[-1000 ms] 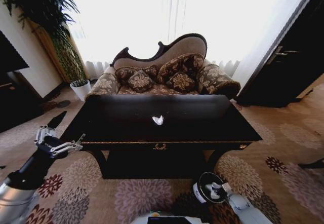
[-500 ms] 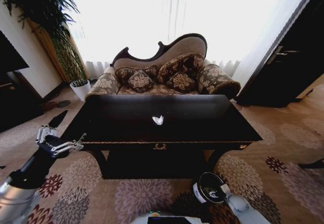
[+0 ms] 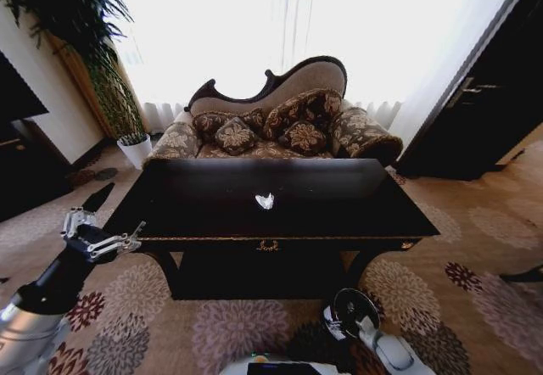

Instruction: Move to the front of the table and place the trash on the table into the trash bin.

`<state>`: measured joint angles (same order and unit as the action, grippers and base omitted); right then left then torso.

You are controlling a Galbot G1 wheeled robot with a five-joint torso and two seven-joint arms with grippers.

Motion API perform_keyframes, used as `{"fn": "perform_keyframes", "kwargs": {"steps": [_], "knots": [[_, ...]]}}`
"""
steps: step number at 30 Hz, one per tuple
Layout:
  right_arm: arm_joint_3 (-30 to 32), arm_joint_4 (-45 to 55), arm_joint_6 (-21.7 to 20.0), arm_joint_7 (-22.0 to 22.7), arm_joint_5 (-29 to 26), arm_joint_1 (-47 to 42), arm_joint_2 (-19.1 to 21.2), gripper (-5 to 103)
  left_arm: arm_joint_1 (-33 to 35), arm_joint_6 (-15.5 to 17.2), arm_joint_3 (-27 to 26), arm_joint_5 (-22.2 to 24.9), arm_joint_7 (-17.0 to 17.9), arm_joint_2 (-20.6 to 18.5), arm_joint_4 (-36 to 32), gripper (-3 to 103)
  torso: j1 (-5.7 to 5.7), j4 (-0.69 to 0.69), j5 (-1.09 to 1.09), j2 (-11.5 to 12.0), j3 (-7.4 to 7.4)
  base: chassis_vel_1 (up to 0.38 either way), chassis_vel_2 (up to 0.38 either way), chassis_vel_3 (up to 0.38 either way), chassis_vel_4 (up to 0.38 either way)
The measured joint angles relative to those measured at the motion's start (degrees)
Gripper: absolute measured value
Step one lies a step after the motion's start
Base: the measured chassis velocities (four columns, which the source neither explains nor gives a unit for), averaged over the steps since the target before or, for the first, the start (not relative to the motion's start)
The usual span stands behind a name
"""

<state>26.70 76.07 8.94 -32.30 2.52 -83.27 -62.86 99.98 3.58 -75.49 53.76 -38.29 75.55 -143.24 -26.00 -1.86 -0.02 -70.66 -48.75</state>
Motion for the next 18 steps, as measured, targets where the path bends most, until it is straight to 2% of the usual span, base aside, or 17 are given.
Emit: {"fn": "perform_keyframes", "kwargs": {"steps": [3, 5, 7, 9, 18], "knots": [[1.28, 4.24, 2.89, -5.12, -3.43, -2.25, -0.5, 100, -0.47, 0.0, 0.48, 0.02, 0.0, -0.2, 0.0, 100, 0.0, -0.01, 0.01, 0.0, 0.0, 0.0, 0.0, 0.0, 0.0], [1.85, 5.32, 3.31, -6.4, -4.13, -2.69, -0.76, 100, -0.59, 0.0, 0.66, 0.02, 0.0, -0.21, 0.0, 100, 0.0, 0.0, 0.0, 0.0, 0.0, 0.0, 0.0, 0.0, 0.0], [3.78, 8.6, 4.7, -11.1, -5.34, -3.91, -1.59, 100, -0.85, 0.0, 1.12, -0.02, 0.0, -0.26, 0.0, 100, 0.0, -0.01, 0.03, 0.0, 0.0, 0.0, 0.0, 0.0, 0.0], [5.29, 11.37, 5.19, -13.5, -6.12, -4.8, -1.93, 100, -1.05, 0.01, 1.24, -0.02, 0.0, -0.46, 0.0, 100, 0.0, 0.01, -0.01, 0.0, 0.0, 0.0, 0.0, 0.0, 0.0], [11.03, 23.83, 5.9, -19.32, -6.13, -9.26, -3.19, 100, -1.58, 0.04, 1.23, 0.21, 0.0, -1.35, 0.0, 100, 0.0, -0.01, 0.02, 0.0, 0.0, 0.0, 0.0, 0.0, 0.0]]}}
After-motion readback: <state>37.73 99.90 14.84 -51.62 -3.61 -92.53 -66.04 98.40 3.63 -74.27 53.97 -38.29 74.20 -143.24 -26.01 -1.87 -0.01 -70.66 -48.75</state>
